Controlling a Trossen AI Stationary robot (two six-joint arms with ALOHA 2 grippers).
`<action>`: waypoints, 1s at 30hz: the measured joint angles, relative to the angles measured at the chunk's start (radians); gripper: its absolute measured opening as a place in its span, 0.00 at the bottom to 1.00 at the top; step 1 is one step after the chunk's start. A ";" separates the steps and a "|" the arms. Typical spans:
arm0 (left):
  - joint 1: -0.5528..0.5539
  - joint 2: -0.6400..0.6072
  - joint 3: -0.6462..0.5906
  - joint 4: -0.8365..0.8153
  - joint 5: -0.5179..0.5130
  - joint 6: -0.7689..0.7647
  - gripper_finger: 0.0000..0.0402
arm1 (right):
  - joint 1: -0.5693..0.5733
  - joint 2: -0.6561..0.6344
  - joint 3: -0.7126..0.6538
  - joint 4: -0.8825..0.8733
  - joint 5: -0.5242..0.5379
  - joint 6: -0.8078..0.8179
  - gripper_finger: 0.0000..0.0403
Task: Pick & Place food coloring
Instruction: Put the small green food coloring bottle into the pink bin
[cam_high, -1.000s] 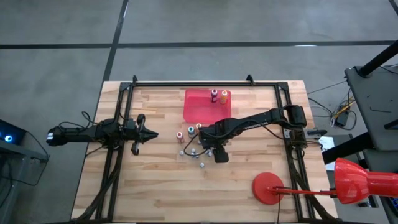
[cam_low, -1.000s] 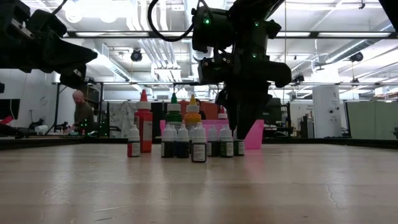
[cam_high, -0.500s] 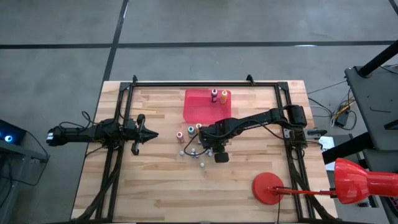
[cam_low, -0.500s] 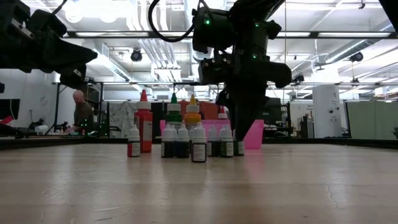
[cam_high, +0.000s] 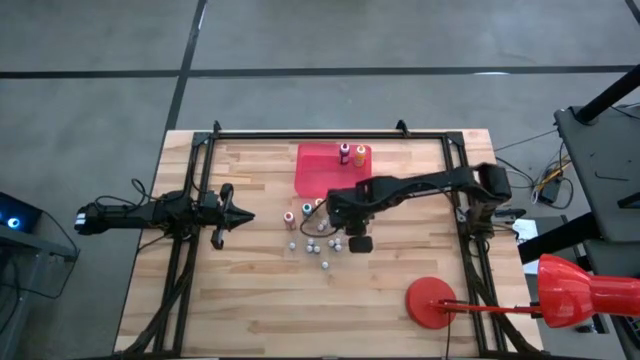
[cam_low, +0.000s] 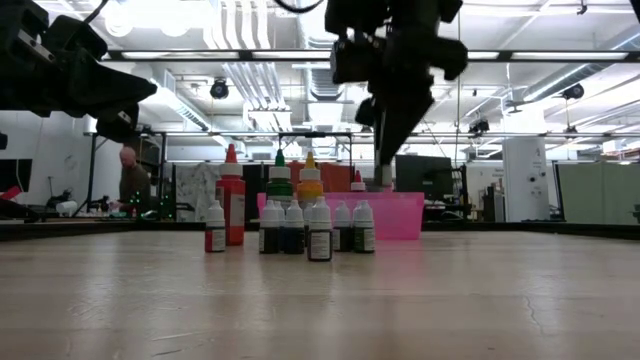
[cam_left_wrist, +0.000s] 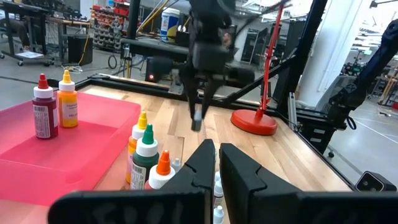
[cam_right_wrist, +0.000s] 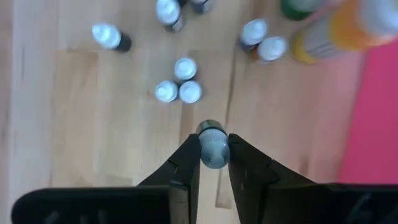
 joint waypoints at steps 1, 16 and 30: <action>0.000 0.000 0.000 0.000 0.000 0.000 0.00 | -0.007 -0.010 0.005 -0.010 0.001 0.002 0.14; 0.000 0.005 0.000 0.000 0.000 0.000 0.00 | -0.199 -0.045 0.190 -0.158 -0.001 -0.150 0.14; 0.000 0.005 0.000 0.000 0.000 0.000 0.00 | -0.377 -0.041 0.202 -0.161 -0.003 -0.401 0.14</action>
